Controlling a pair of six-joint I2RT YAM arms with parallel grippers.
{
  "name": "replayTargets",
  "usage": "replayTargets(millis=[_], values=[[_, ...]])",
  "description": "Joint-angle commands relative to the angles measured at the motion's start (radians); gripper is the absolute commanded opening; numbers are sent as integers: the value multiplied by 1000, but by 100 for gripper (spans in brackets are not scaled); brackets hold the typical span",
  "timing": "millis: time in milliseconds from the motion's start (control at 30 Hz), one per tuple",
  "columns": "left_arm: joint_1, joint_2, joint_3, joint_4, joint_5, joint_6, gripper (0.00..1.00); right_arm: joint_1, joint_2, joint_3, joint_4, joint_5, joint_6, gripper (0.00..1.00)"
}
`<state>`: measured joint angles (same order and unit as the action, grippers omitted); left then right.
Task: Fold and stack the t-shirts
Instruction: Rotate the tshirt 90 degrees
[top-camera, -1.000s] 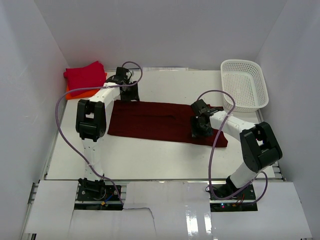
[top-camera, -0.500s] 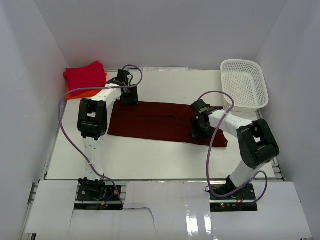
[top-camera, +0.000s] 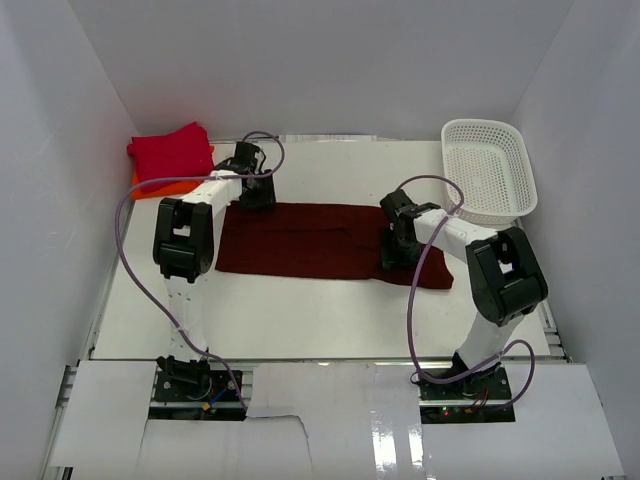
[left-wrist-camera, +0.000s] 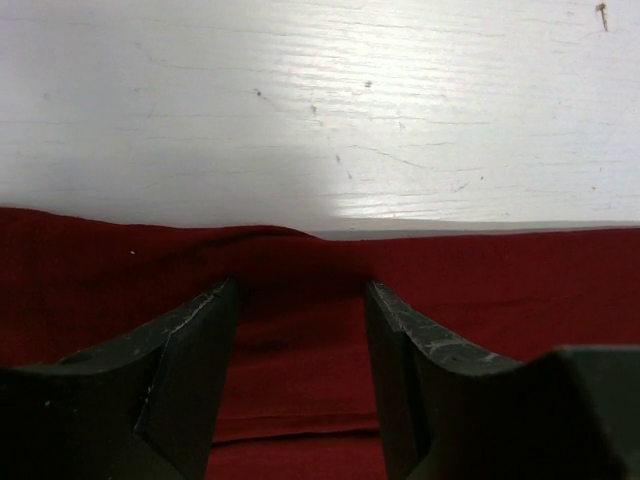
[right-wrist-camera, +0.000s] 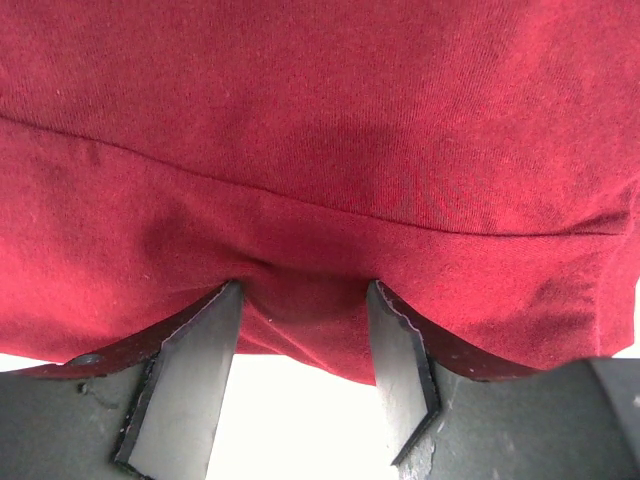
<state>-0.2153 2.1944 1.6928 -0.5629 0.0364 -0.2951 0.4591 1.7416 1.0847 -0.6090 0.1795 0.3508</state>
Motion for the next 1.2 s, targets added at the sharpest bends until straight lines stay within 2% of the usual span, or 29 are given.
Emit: replayTargets(millis=[0, 267, 500, 667, 800, 967, 1167], values=[[22, -18, -87, -100, -69, -33, 64, -17, 76, 61, 25, 26, -22, 60], [102, -94, -223, -100, -46, -67, 65, -54, 182, 182, 8, 15, -61, 59], [108, -186, -347, -86, 17, -96, 66, -82, 280, 313, -1, -5, -96, 59], [108, -245, -409, -75, 111, -128, 67, -92, 363, 470, -15, -34, -121, 60], [108, -274, -435, -75, 112, -119, 67, -96, 429, 572, -34, -63, -174, 60], [108, -265, -426, -83, 100, -108, 67, -99, 423, 590, -75, -166, -228, 60], [108, -243, -409, -81, 111, -108, 67, -99, 261, 428, -34, -262, -230, 61]])
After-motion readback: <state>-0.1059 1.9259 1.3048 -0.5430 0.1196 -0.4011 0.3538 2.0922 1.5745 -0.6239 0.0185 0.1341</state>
